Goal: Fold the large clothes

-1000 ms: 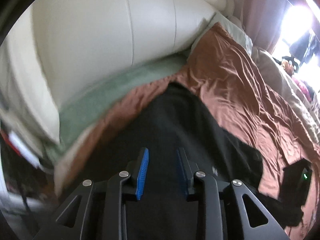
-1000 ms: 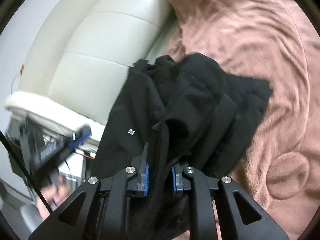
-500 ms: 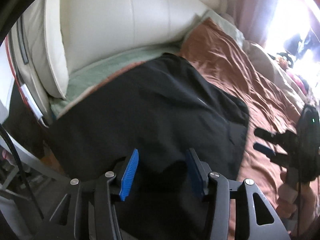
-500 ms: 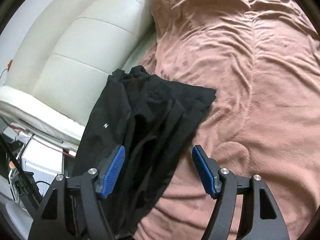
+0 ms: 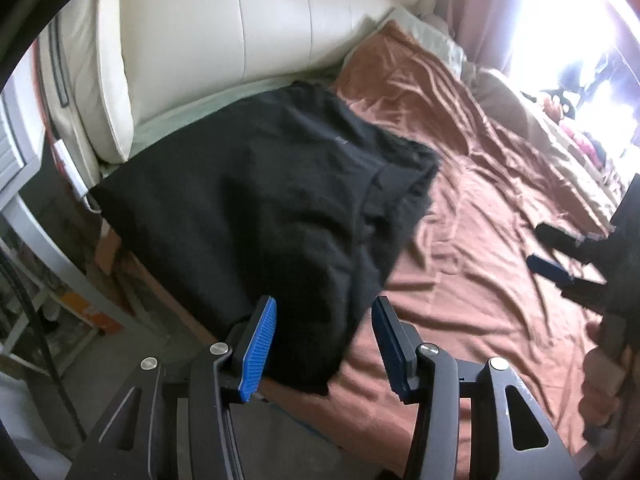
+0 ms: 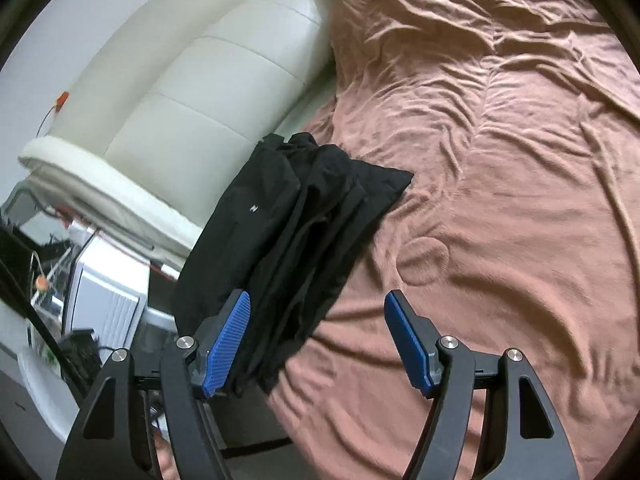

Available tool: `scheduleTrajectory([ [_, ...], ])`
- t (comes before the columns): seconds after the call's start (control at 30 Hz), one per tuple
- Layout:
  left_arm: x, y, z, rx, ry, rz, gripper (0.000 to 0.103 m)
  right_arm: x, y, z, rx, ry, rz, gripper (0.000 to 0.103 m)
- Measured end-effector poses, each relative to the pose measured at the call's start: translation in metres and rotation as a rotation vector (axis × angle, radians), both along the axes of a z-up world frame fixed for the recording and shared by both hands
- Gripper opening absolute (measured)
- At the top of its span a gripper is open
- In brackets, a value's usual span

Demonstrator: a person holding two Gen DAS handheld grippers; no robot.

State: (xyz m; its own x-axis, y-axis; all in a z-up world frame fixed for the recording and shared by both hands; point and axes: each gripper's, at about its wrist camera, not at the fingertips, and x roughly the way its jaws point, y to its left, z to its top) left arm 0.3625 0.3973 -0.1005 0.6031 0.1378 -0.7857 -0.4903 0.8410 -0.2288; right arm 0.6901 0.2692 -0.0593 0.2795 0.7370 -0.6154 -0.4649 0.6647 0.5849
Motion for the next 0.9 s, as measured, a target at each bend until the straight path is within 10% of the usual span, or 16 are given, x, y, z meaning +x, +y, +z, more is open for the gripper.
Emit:
scheduleTrajectory([
  [0.23, -0.023, -0.028, 0.032, 0.015, -0.047, 0.035, 0.053, -0.036, -0.045, 0.034, -0.054, -0.077, 0.008, 0.073],
  [0.6, -0.064, -0.087, 0.076, 0.101, -0.158, 0.06, 0.096, -0.11, -0.101, 0.087, -0.187, -0.238, 0.003, 0.086],
  [0.9, -0.101, -0.131, 0.1, 0.142, -0.233, 0.061, 0.102, -0.177, -0.151, 0.119, -0.254, -0.38, -0.045, 0.103],
])
